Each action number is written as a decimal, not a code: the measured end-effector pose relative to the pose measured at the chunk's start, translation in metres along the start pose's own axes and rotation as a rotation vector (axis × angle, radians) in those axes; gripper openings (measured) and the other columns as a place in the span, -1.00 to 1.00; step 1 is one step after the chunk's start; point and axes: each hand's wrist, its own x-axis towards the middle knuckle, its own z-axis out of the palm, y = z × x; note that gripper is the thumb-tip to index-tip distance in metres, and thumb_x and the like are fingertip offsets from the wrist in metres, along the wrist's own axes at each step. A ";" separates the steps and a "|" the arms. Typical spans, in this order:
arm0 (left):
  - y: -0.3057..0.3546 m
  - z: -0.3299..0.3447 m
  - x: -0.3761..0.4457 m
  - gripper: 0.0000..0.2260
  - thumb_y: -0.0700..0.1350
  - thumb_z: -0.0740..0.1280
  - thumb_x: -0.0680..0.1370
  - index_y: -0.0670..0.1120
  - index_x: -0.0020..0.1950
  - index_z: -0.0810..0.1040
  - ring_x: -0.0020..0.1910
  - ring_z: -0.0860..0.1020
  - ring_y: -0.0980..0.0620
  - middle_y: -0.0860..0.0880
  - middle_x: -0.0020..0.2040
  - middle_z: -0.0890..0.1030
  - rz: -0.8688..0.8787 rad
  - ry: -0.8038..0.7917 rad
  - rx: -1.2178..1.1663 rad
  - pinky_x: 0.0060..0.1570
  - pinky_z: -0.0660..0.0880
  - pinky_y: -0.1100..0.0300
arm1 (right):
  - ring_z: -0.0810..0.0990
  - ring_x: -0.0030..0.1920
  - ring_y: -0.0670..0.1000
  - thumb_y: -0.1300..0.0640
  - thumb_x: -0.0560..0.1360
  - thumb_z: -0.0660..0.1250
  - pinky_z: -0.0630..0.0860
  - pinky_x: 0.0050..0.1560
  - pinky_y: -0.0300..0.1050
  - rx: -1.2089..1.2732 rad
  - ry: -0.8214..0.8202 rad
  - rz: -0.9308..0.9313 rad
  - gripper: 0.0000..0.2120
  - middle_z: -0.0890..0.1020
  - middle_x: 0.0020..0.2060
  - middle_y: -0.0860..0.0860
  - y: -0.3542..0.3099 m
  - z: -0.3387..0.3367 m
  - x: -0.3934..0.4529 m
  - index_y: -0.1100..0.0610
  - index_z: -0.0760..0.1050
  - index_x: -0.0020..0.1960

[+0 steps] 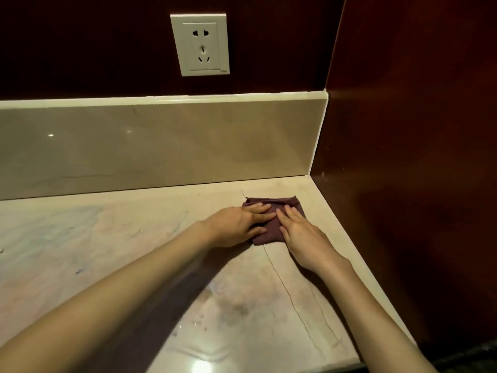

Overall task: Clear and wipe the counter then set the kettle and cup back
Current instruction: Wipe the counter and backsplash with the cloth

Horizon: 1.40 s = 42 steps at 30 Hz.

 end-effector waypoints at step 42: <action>0.121 0.015 -0.158 -0.51 0.17 -0.02 0.59 0.15 0.53 0.08 0.47 -0.09 0.24 0.16 0.53 -0.03 -0.009 -0.045 -0.073 0.48 0.16 0.15 | 0.69 0.00 -0.03 -0.02 0.41 0.04 0.58 -0.22 -0.28 -0.170 0.004 -0.209 -0.53 0.70 0.02 0.05 -0.035 0.022 -0.174 0.04 0.70 0.01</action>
